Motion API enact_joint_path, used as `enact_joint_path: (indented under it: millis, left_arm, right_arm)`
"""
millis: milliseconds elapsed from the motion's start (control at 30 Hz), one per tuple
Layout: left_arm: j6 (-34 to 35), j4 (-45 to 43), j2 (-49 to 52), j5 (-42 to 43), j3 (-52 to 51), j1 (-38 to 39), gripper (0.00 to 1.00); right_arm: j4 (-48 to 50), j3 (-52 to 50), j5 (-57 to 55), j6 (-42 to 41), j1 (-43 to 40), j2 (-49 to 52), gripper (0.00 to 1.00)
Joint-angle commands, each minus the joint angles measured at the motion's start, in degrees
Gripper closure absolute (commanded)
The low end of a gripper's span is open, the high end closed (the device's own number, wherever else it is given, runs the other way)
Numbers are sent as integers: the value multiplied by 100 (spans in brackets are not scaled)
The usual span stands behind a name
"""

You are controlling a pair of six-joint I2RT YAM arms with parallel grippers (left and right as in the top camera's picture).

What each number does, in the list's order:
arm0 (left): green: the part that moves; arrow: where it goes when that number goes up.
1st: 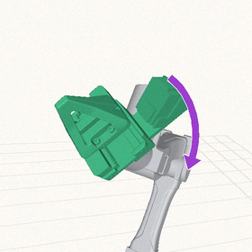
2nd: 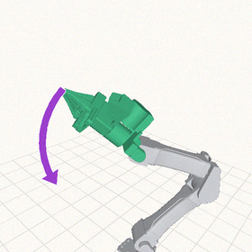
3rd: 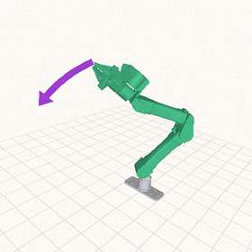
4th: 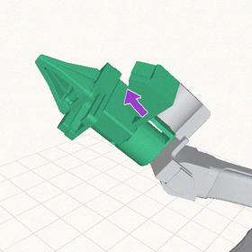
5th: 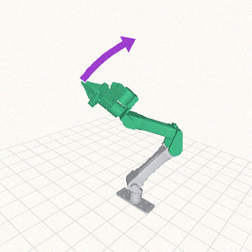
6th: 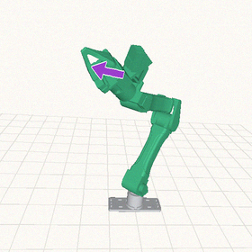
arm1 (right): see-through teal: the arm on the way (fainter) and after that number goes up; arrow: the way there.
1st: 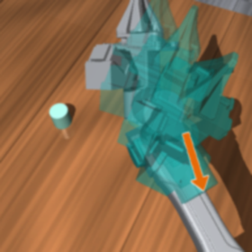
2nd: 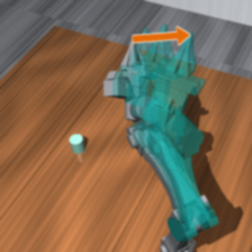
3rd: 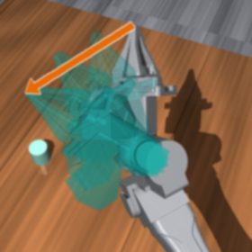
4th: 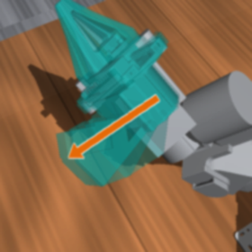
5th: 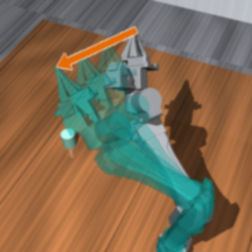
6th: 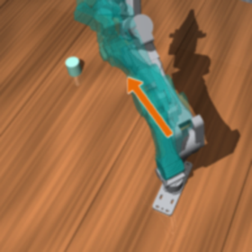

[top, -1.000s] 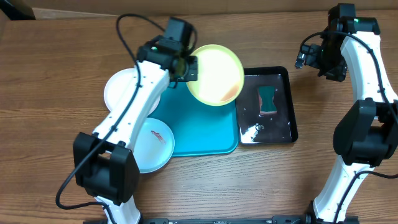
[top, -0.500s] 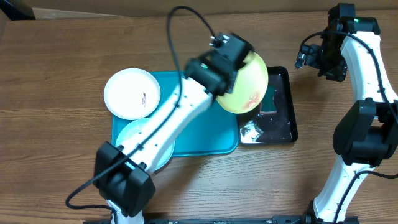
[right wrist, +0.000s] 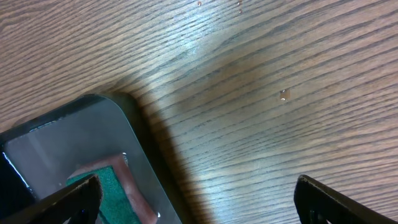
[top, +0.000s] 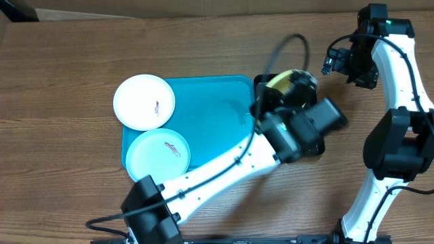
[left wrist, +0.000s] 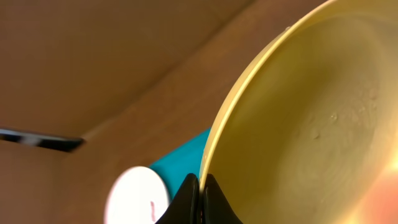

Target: Clean dirty plates on tray and stack at the side

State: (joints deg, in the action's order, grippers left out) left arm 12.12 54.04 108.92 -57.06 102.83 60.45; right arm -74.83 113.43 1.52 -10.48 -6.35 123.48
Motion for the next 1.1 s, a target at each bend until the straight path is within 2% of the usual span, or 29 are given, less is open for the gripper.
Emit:
enact_joint_path:
  millis: [0,233,400,1067]
  left_arm:
    - [-59,-31,44,-1327,192,247,96]
    - [-81,-37,44,-2284,192,599,96]
    - [-341,-249,44,-2562,192,688,96]
    - [-315,-833,46,-2017,192,658,96]
  right_arm:
    - [20,96,7,-4,-4,-153,0]
    - [20,96,7,-4,-4,-153,0]
    - [20,96,7,-4,-4,-153,0]
    - [20,96,7,-4,-4,-153,0]
